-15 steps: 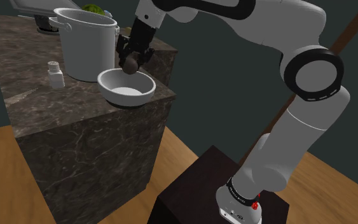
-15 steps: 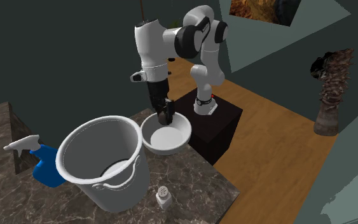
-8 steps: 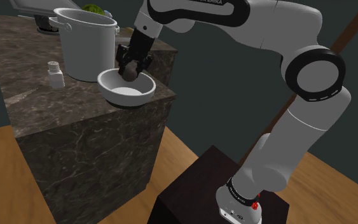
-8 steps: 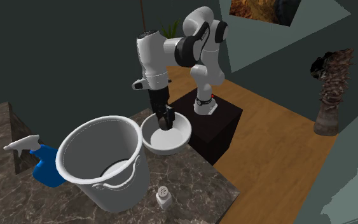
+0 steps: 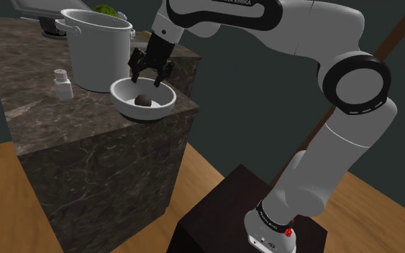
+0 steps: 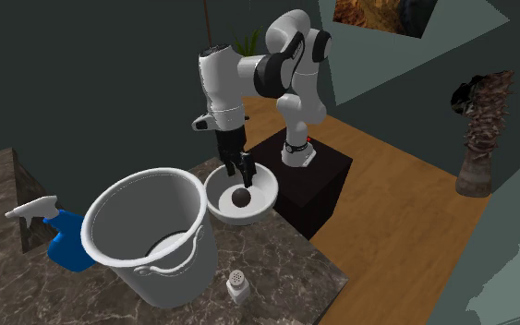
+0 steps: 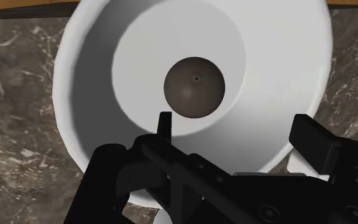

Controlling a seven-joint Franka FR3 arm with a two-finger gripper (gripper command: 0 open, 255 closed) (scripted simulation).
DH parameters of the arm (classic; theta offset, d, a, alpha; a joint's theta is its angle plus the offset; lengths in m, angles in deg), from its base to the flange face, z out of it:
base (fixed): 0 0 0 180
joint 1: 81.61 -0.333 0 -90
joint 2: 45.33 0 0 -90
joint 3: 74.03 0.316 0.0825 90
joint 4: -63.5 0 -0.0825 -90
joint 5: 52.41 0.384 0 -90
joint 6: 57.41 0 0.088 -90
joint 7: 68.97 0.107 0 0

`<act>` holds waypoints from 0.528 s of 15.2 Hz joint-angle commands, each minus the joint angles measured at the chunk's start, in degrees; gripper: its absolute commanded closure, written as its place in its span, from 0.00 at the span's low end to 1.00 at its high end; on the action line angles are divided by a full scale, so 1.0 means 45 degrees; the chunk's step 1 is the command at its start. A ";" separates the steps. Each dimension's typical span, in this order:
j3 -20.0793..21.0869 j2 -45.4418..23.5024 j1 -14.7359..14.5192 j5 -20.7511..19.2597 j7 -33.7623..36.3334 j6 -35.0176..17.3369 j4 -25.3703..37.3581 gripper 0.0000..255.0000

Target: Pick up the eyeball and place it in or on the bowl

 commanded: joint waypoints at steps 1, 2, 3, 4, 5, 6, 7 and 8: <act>0.0000 0.0000 0.0000 0.0000 0.0000 0.0000 0.0000 0.00; 0.0000 0.0000 0.0000 0.0000 0.0000 0.0000 0.0000 0.00; 0.0000 0.0000 0.0000 0.0000 0.0000 0.0000 0.0000 0.00; -0.0042 0.0060 0.0046 -0.0012 0.0013 0.0405 0.0337 0.00; -0.0085 0.0103 0.0091 -0.0022 0.0026 0.0816 0.0695 0.00; -0.0127 0.0128 0.0136 -0.0031 0.0041 0.1232 0.1077 0.00; -0.0160 0.0135 0.0171 -0.0037 0.0053 0.1563 0.1395 0.00; -0.0160 0.0135 0.0171 -0.0037 0.0053 0.1563 0.1395 0.00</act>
